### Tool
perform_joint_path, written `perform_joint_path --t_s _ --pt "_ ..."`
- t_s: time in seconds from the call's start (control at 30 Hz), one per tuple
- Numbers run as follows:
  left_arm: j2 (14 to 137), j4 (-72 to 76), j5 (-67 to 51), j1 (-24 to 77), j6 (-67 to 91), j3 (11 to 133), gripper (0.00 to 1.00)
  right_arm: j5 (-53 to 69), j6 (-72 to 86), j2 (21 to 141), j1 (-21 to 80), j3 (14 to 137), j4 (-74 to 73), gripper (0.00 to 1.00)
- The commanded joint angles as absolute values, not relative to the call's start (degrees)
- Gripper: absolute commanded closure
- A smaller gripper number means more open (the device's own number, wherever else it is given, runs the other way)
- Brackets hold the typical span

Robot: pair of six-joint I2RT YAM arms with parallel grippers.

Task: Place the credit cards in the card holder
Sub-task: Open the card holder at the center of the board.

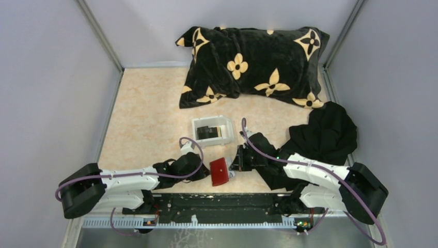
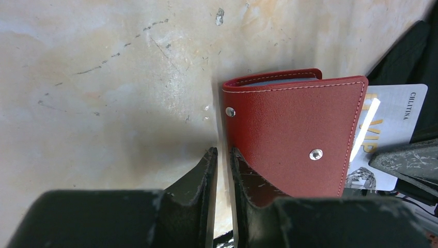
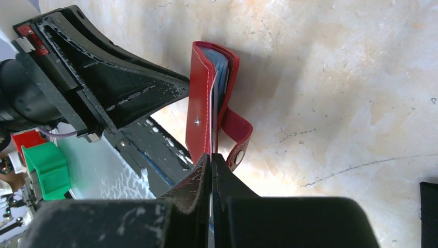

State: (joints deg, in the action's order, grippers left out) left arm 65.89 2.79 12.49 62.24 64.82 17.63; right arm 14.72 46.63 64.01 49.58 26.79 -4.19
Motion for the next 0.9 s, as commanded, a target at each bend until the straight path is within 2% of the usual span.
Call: perform_joint_path --t_s 0.0,0.87 --pt "67.48 -1.94 10.67 63.18 64.45 16.26 0.78 16.28 46.13 62.01 49.74 30.64 -3.32 1.0" --pt "66.89 0.98 9.6 63.25 64.32 14.55 0.79 18.71 46.45 69.13 50.83 29.18 3.09 1.0"
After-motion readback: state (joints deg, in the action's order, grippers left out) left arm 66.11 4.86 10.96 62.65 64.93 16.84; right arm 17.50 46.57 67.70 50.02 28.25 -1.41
